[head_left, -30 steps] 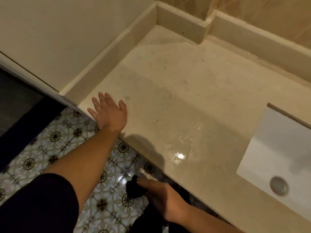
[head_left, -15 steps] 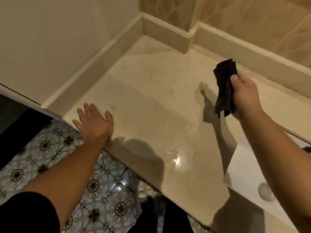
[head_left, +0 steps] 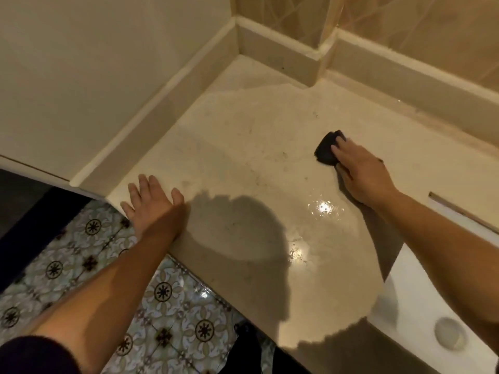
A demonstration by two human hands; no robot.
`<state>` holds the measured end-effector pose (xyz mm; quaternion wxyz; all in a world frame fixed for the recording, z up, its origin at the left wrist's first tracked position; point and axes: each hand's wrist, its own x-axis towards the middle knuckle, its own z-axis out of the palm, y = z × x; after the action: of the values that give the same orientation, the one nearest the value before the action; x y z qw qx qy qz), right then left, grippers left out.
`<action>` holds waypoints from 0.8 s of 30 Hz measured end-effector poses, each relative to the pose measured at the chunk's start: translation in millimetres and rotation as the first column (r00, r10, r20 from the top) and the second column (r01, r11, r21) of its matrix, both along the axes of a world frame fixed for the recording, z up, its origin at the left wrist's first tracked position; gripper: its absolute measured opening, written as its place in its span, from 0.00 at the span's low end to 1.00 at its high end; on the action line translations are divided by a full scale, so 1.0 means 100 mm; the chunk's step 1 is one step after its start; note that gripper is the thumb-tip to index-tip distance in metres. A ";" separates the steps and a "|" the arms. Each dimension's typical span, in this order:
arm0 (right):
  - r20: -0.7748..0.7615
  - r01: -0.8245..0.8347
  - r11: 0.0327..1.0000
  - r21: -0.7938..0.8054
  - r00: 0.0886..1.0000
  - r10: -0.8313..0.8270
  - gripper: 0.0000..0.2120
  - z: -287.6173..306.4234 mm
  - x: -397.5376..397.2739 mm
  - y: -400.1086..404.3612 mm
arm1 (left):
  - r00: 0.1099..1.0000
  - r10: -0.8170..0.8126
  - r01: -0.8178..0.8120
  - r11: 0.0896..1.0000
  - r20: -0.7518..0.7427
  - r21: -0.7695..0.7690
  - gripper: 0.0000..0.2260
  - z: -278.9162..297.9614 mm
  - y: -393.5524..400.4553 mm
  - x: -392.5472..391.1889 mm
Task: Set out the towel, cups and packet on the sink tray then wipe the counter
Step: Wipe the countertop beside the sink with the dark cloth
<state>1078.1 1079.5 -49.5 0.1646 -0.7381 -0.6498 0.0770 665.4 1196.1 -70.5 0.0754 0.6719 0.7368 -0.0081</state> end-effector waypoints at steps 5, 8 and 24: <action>-0.099 -0.289 0.957 0.013 0.952 0.288 0.21 0.02 -1.47 -0.81 | 0.999 -0.028 0.028 1.000 0.039 -0.004 0.33 0.03 -0.02 0.01; -0.187 -0.331 0.943 0.027 0.925 0.330 0.25 -0.02 -2.11 -1.15 | 0.998 -0.031 0.032 0.999 0.061 -0.011 0.33 0.03 -0.03 0.00; -0.830 -0.052 0.894 -0.444 -0.353 -0.433 0.14 0.25 -3.29 -1.58 | 0.995 -0.072 0.076 0.996 0.067 -0.055 0.33 0.02 -0.03 -0.07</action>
<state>749.3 921.3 -24.5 0.5148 -0.4806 -0.0843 0.7049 658.4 1193.2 -68.3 0.1184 0.6961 0.7080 -0.0104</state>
